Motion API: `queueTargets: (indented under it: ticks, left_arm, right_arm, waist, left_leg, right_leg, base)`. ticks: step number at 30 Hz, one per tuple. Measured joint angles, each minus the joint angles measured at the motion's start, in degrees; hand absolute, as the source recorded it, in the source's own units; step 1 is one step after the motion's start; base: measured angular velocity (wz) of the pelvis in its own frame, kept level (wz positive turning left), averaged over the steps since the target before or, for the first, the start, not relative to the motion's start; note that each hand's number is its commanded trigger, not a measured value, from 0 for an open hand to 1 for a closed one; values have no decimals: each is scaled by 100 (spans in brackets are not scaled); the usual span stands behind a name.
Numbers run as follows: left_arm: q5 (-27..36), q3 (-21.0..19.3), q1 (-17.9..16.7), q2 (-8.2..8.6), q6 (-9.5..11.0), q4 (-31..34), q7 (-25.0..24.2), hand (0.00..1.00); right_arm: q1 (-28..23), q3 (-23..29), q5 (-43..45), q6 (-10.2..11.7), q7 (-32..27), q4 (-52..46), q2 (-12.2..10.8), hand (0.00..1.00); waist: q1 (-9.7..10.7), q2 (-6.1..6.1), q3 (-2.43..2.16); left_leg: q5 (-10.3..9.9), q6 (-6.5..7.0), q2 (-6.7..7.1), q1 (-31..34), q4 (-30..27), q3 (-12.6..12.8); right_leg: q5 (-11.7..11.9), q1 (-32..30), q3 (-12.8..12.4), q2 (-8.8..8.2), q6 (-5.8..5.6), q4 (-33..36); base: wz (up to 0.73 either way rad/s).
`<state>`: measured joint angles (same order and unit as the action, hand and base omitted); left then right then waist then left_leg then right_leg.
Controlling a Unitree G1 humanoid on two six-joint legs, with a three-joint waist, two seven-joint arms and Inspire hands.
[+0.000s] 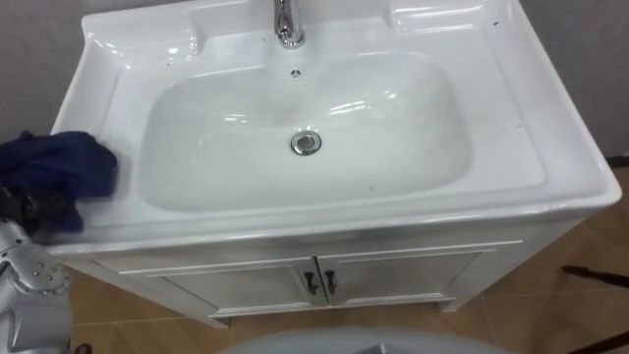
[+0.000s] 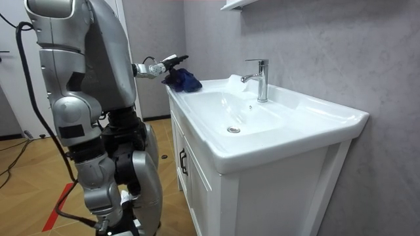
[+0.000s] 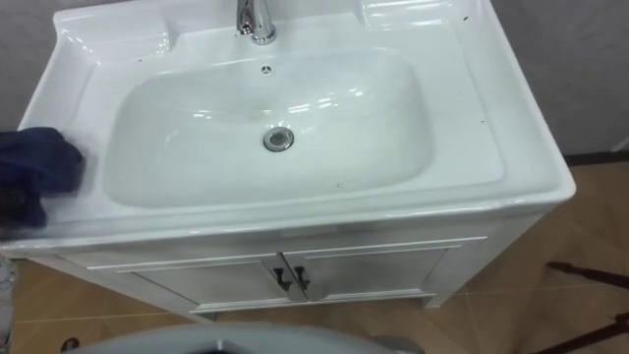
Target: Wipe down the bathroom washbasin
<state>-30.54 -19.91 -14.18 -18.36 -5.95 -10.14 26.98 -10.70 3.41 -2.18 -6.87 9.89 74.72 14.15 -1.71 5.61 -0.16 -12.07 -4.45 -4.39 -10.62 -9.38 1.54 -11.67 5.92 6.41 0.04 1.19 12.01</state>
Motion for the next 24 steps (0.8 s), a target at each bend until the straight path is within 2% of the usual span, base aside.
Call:
queueTargets:
  ticks: [5, 8, 14, 24]
  left_arm:
    - [288, -5, 65, -2, 50, 5, 172, 0]
    - [289, -5, 83, -2, 199, 43, 274, 0]
    - [289, -6, 86, -2, 267, 263, 275, 0]
    - [426, -10, 86, -2, 404, 325, 193, 0]
  right_arm:
    - [31, 0, 12, 15, -49, -2, 0, 0]
    - [47, 0, 46, 72, -50, 3, 0, 0]
    - [-3, 9, 96, 116, -45, -81, 0, 0]
    - [-78, 19, 594, 189, 33, -189, -3, 0]
  waist:
    - [2, 14, 1]
    - [5, 7, 12]
    - [4, -13, 31]
    - [9, -31, 22]
  left_leg:
    - [0, 0, 5, 12, 9, -23]
    - [0, 0, 5, 30, 10, -29]
    - [0, 0, 5, 51, 15, -9]
    - [0, 0, 5, 36, 27, 24]
  right_leg:
    - [5, 1, 19, 1, -4, -25]
    - [5, -8, 23, 0, -4, -41]
    - [5, -41, 9, 0, -4, -42]
    - [5, -33, -14, 4, -4, -35]
  base:
    - [0]
    - [0]
    - [-2]
    - [-1]
